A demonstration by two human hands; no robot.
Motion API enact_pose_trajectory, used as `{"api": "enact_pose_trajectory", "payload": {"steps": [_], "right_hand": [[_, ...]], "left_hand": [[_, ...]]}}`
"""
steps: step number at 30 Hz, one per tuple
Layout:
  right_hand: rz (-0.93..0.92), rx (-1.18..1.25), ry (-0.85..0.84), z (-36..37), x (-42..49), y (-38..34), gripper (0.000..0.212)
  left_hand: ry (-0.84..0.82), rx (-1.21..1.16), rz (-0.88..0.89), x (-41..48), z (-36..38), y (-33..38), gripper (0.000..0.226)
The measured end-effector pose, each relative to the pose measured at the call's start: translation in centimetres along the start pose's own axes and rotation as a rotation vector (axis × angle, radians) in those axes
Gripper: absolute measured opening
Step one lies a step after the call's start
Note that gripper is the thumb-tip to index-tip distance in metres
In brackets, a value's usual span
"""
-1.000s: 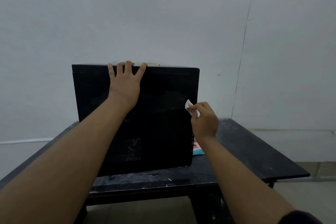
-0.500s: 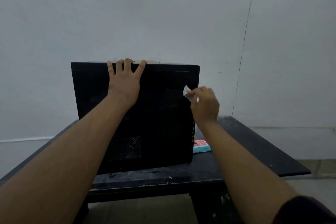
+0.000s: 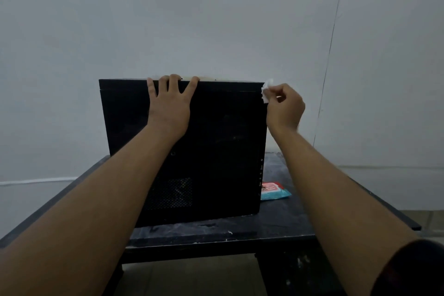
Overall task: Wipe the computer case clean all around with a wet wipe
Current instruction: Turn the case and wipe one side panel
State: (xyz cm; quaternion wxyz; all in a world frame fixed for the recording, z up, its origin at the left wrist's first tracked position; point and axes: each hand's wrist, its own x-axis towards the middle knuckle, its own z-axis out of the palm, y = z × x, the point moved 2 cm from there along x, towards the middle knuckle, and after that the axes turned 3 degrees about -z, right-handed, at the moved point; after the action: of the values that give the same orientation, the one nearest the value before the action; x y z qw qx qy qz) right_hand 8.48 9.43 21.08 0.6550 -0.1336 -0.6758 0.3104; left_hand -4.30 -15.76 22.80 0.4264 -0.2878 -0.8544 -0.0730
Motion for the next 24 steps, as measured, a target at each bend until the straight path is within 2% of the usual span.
{"api": "enact_pose_trajectory", "payload": {"steps": [3, 7, 9, 14, 17, 20, 24], "right_hand": [[0.023, -0.028, -0.037, -0.2, -4.1, 2.0, 0.016], [0.186, -0.057, -0.043, -0.6, -11.1, 5.3, 0.018], [0.201, -0.100, -0.026, -0.4, -12.7, 5.5, 0.019], [-0.055, -0.185, -0.068, 0.4, -7.7, 1.6, 0.010], [-0.152, -0.265, -0.062, 0.8, -3.6, -0.4, 0.013], [-0.261, -0.352, -0.081, 0.4, -3.9, -0.7, 0.014], [-0.480, -0.514, -0.285, -1.0, -8.2, 2.3, 0.006]], "left_hand": [[0.000, 0.005, 0.000, 0.0, -0.1, 0.1, 0.107], [-0.010, 0.006, -0.004, -0.1, -0.2, 0.1, 0.107], [-0.009, 0.008, -0.004, -0.1, -0.2, 0.2, 0.107], [-0.005, 0.004, -0.001, -0.2, -0.2, 0.2, 0.107], [-0.006, -0.008, -0.003, -0.2, -0.3, 0.2, 0.107], [-0.007, -0.023, -0.003, -0.2, -0.4, 0.1, 0.106], [-0.013, -0.027, -0.006, -0.3, -0.4, 0.2, 0.107]]}}
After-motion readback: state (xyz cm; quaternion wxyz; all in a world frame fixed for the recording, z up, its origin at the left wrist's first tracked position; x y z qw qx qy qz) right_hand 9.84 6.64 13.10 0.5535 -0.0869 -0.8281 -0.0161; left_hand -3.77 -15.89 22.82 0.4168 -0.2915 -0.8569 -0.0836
